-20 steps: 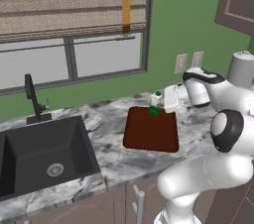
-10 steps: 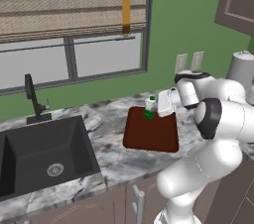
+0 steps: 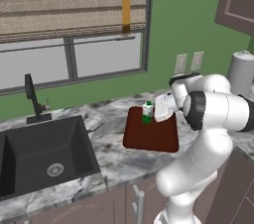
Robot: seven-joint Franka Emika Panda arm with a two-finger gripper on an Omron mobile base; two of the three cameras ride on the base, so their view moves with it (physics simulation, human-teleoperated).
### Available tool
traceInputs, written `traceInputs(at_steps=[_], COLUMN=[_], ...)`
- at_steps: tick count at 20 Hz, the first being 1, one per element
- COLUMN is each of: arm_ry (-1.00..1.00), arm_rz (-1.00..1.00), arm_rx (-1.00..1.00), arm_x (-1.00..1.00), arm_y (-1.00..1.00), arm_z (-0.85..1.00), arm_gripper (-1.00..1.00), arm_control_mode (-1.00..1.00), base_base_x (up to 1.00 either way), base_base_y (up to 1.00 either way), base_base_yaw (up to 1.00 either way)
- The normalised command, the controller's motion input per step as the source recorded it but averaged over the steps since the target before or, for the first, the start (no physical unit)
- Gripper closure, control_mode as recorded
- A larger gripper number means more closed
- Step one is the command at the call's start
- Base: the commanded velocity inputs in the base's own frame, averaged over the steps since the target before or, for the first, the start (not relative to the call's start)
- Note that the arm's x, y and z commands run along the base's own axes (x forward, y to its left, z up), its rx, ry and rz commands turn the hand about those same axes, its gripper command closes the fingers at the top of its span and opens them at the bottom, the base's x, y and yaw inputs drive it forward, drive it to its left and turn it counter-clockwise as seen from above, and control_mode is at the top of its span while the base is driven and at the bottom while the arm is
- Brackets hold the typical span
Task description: Take out the milk from the fridge and place it on the tray on the counter. Then take the sugar cube near the tray and place it in the tray.
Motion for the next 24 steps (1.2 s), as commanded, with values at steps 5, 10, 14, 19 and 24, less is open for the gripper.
traceInputs(at_steps=[5, 10, 14, 19, 24], arm_ry=[-0.02, 0.00, 0.00, 0.00, 0.00], arm_rz=[0.00, 0.00, 0.00, 0.00, 0.00], arm_rx=[-0.06, 0.00, 0.00, 0.00, 0.00], arm_x=[0.00, 0.00, 0.00, 0.00, 0.00], arm_y=[0.04, 0.00, 0.00, 0.00, 0.00], arm_z=[-0.22, -0.21, -0.23, -0.27, -0.27], arm_gripper=[1.00, 1.00, 1.00, 1.00, -1.00], arm_control_mode=[-1.00, -1.00, -1.00, -1.00, -1.00], base_base_x=[0.00, 0.00, 0.00, 0.00, 0.00], base_base_y=[0.00, 0.00, 0.00, 0.00, 0.00], base_base_yaw=[0.00, 0.00, 0.00, 0.00, 0.00])
